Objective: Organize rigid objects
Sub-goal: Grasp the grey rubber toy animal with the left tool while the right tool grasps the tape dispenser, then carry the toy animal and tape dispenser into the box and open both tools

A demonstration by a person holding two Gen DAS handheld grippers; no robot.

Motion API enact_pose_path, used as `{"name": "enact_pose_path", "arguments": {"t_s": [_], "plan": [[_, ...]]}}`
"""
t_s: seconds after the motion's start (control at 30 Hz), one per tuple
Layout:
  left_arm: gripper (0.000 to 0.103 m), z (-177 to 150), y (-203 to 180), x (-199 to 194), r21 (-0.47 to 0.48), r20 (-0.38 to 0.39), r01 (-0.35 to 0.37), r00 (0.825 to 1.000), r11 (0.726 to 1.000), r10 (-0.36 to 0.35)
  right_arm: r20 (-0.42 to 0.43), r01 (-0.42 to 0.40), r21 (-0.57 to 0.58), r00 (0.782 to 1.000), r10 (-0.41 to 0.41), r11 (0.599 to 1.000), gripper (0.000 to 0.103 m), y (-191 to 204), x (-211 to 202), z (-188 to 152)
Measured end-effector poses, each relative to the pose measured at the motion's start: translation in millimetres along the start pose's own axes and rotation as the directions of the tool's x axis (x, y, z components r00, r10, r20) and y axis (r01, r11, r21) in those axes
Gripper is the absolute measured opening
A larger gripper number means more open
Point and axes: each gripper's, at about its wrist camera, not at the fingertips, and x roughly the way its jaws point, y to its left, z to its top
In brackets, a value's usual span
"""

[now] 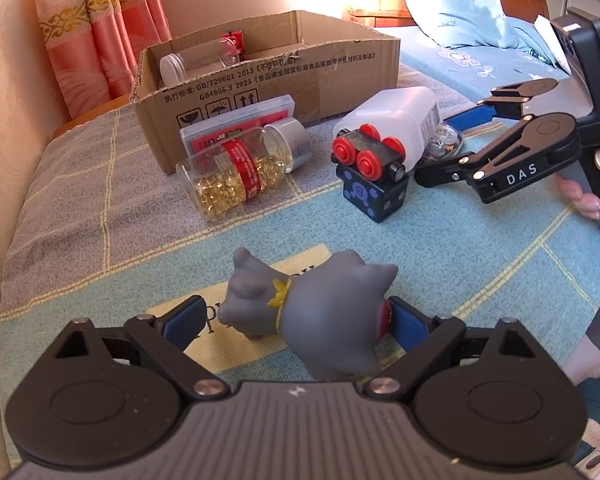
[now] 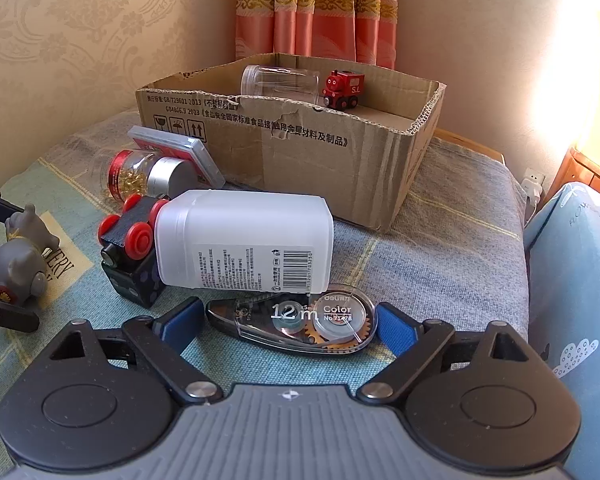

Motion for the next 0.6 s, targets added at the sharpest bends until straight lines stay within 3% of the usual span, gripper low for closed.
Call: {"name": "enact_pose_path", "arguments": {"t_s": [0.2, 0.6], "plan": [[0.076, 0, 3, 0, -0.039, 0.005, 0.046, 0.999, 0.998, -0.046, -0.017, 0.022, 0.015, 1.000, -0.022, 1.000, 0.093, 2, -4, -1], [0.074, 2, 7, -7, -0.062, 0.005, 0.052, 0.999, 0.997, -0.052, -0.056, 0.044, 0.054, 0.998, -0.041, 0.998, 0.093, 8, -28, -15]]}}
